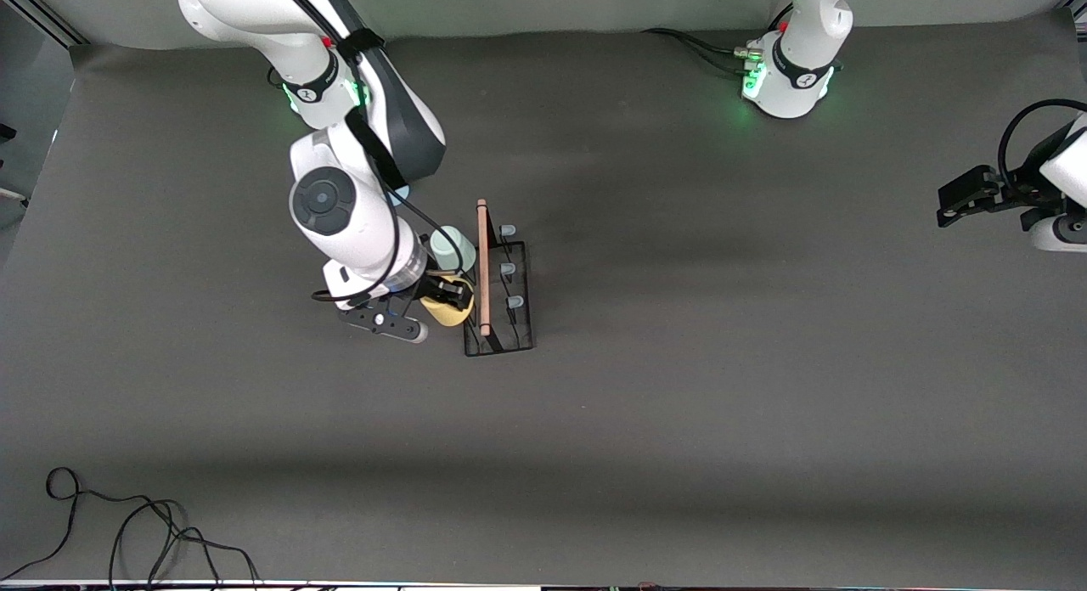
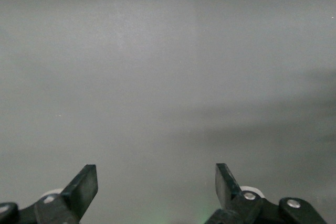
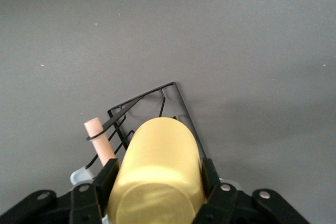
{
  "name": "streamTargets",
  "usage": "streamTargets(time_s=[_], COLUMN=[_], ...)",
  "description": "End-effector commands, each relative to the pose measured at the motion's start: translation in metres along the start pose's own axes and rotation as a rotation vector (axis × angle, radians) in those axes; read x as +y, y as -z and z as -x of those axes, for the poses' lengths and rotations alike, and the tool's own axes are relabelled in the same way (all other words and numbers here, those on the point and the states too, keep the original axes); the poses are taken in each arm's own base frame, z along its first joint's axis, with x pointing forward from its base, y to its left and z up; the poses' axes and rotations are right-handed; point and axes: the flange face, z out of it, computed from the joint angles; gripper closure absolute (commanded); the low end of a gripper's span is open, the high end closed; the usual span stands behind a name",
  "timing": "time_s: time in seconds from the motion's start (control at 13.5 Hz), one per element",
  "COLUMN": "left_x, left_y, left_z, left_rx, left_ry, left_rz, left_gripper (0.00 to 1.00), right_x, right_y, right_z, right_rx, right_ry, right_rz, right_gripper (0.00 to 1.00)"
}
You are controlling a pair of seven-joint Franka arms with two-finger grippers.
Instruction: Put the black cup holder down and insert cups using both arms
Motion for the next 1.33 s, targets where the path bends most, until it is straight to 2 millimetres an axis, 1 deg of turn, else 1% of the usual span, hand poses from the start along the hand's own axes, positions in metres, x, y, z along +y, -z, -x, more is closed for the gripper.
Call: streamTargets(time_s=[0.0, 0.15, 0.22, 0.3, 0.37, 0.52, 0.67, 0.74, 0.81, 0.96, 1.11, 1.19, 1.26], left_x=[0.003, 0.003, 0.003, 0.003, 0.003, 0.003, 0.003, 0.003, 0.003, 0.003, 0.003, 0.003, 0.003], left_y=[0.005, 0.005, 0.005, 0.006, 0.006, 0.006, 0.006, 0.006, 0.005, 0.005, 0.005, 0.005, 0.005], left_z=[0.005, 0.005, 0.005, 0.005, 0.005, 0.005, 0.005, 0.005, 0.004, 0.004, 0.004, 0.004, 0.004], left_rx=[0.014, 0.014, 0.014, 0.015, 0.015, 0.017, 0.017, 0.017, 0.015, 0.015, 0.015, 0.015, 0.015], left_ry=[0.006, 0.006, 0.006, 0.006, 0.006, 0.006, 0.006, 0.006, 0.006, 0.006, 0.007, 0.007, 0.007], left_rz=[-0.014, -0.014, -0.014, -0.015, -0.015, -0.015, -0.013, -0.015, -0.015, -0.013, -0.013, -0.013, -0.011], left_gripper=[0.0, 0.0, 0.0, 0.0, 0.0, 0.0, 0.0, 0.0, 0.0, 0.0, 0.0, 0.0, 0.0], right_x=[-0.004, -0.001, -0.001, 0.0, -0.001, 0.007, 0.029, 0.042, 0.059, 0.107, 0.157, 0.18, 0.205], right_y=[-0.025, -0.038, -0.041, -0.042, -0.041, -0.023, 0.026, 0.052, 0.084, 0.148, 0.203, 0.228, 0.248], right_z=[0.007, 0.01, 0.009, 0.009, 0.009, 0.001, -0.005, -0.004, -0.004, -0.017, -0.025, -0.029, -0.035], right_rx=[0.005, 0.008, 0.006, 0.006, 0.005, 0.003, -0.058, -0.111, -0.15, -0.199, -0.233, -0.236, -0.239], right_ry=[-0.028, -0.031, -0.029, -0.031, -0.031, -0.032, -0.039, -0.031, -0.013, 0.013, 0.009, 0.024, 0.044], right_rz=[-0.003, 0.003, 0.007, 0.009, 0.008, 0.0, 0.037, 0.065, 0.076, 0.071, 0.054, 0.04, 0.048], right_gripper=[1.0, 1.0, 1.0, 0.46, 0.01, 0.0, 0.0, 0.0, 0.0, 0.0, 0.0, 0.0, 0.0])
